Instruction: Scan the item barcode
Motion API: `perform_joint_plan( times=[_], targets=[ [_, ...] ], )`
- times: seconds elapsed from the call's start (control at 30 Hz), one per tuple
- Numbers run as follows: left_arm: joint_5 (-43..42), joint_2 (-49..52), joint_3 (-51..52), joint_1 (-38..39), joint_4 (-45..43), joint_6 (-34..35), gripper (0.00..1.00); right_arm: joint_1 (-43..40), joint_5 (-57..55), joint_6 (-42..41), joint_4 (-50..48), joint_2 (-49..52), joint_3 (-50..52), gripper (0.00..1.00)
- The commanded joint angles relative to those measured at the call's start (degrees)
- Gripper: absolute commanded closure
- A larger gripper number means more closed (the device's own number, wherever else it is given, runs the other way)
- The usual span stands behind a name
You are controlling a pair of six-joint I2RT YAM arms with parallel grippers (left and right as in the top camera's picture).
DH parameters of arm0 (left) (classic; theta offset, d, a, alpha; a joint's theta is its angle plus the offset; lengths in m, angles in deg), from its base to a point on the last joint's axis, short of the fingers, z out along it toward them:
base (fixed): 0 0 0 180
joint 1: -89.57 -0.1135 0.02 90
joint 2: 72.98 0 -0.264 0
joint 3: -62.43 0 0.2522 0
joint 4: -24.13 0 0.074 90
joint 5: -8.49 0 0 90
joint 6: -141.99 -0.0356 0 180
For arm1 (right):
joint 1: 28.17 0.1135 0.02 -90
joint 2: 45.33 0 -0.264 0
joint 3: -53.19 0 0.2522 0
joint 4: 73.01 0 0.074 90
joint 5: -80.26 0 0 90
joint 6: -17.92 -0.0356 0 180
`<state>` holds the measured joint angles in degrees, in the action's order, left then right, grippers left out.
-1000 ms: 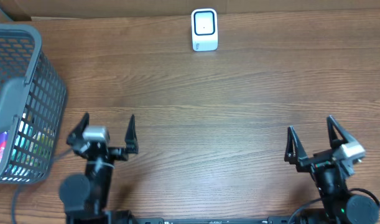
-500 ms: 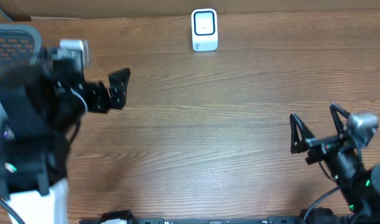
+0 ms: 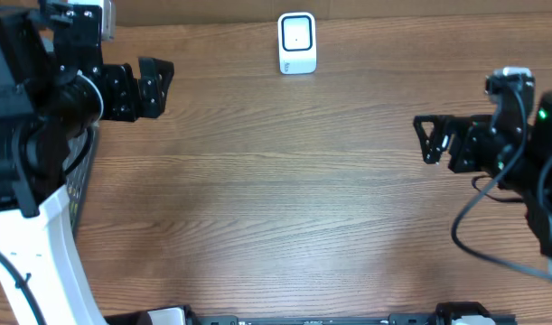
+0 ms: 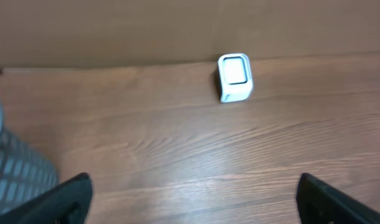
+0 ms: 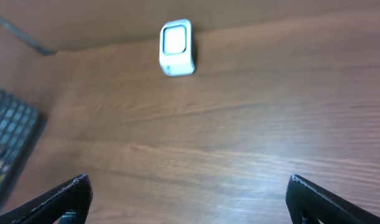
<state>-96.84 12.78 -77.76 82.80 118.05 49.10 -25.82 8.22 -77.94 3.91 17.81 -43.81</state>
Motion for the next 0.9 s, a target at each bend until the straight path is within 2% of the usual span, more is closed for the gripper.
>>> perform_joint_plan(
  times=[0.0, 0.07, 0.1, 0.3, 0.4, 0.57, 0.7, 0.87],
  targets=[
    [7.80, 0.48, -0.81, -3.23, 1.55, 8.07, 0.08, 0.22, 6.14, -0.15, 0.94, 2.60, -1.57, 0.00],
    [10.01, 0.55, -0.79, -11.65, 5.16, 15.19, 0.07, 0.22, 7.02, -0.15, 1.88, 5.46, -1.57, 0.00],
    [9.99, 0.72, -0.79, -14.91, 6.03, 16.57, 0.07, 0.22, 7.04, -0.13, 2.01, 6.10, -1.55, 0.00],
    [9.77, 1.84, 1.97, -33.70, 7.56, 21.97, 0.07, 0.22, 7.02, -0.13, 3.19, 8.66, -1.53, 0.00],
    [9.81, 2.01, 5.99, -40.04, 6.01, 23.67, 0.07, 0.22, 6.99, -0.11, 3.34, 9.03, -1.53, 0.00],
    [9.79, 2.01, 15.28, -45.59, -0.74, 25.46, 0.07, 0.22, 6.95, 0.09, 3.08, 9.01, -1.53, 0.00],
    [9.40, 2.29, 23.76, -46.10, -10.84, 25.46, 0.05, 0.22, 6.08, 0.09, 2.80, 9.01, -1.53, 0.00],
    [9.33, 6.25, 27.71, -45.70, -18.14, 25.11, 0.05, 0.22, 5.66, 0.04, 3.17, 9.01, -1.53, 0.00]
  ],
)
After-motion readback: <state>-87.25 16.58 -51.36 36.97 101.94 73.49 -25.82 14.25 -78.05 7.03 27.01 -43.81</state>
